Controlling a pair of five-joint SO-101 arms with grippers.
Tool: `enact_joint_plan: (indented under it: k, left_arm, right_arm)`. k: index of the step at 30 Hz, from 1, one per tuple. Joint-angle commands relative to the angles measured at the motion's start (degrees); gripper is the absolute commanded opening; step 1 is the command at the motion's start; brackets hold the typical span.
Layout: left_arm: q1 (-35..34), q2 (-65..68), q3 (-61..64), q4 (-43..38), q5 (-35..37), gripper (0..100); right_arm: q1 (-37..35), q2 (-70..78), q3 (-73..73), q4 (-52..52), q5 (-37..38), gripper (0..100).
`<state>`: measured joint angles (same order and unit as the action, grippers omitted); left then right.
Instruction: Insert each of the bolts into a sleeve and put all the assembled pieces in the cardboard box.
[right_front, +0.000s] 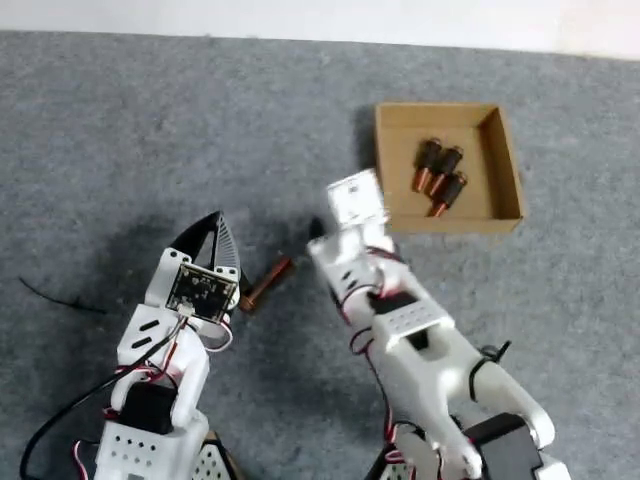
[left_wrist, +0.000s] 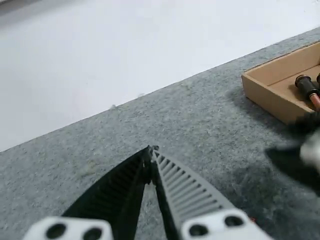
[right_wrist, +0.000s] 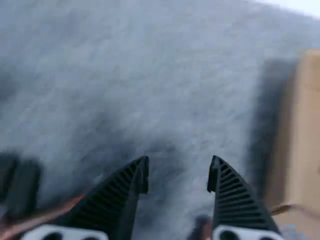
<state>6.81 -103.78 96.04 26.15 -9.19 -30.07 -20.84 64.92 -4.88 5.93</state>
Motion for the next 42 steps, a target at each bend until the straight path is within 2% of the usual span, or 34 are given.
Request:
enact_joint_plan:
  k: [1,10,18,20,25,29,32,36,38,42]
  left_arm:
    - [0.75,-0.66,1.1,-0.88,-0.53,1]
    - [0.31,-0.75,1.1,-1.14,-0.53,1]
    - [-1.89,-0.75,1.1,-1.23,-0.26,1]
    - [-1.89,-0.75,1.1,-1.23,-0.26,1]
    - [-2.15,-0.75,1.1,-1.23,-0.26,1]
    - [-2.15,-0.75,1.1,-1.23,-0.26,1]
    - [-2.15,-0.75,1.1,-1.23,-0.26,1]
    - [-5.49,-1.01,0.92,-1.67,0.18,1]
    - [-7.43,-1.01,0.66,-3.25,3.16,1]
    - [-10.68,-0.84,-1.89,-2.11,6.24,1]
  right_arm:
    - [-4.79,-2.24,-2.07,4.62,1.41,18.3]
    - [-9.1,-2.24,-1.98,5.58,1.58,18.3]
    - [-8.75,0.48,-3.38,5.76,1.76,18.3]
    - [-8.75,4.26,-7.34,7.87,1.76,18.3]
    - [-9.36,16.57,-23.43,21.32,1.41,18.3]
    - [-10.59,20.97,-32.22,22.81,1.32,18.3]
    - [-12.7,21.05,-33.36,22.9,1.23,18.3]
    - [-15.08,21.41,-33.8,22.9,-4.22,18.3]
    - [-15.34,21.41,-34.86,23.25,-6.95,18.3]
    - [-17.54,21.41,-35.74,27.74,-8.09,18.3]
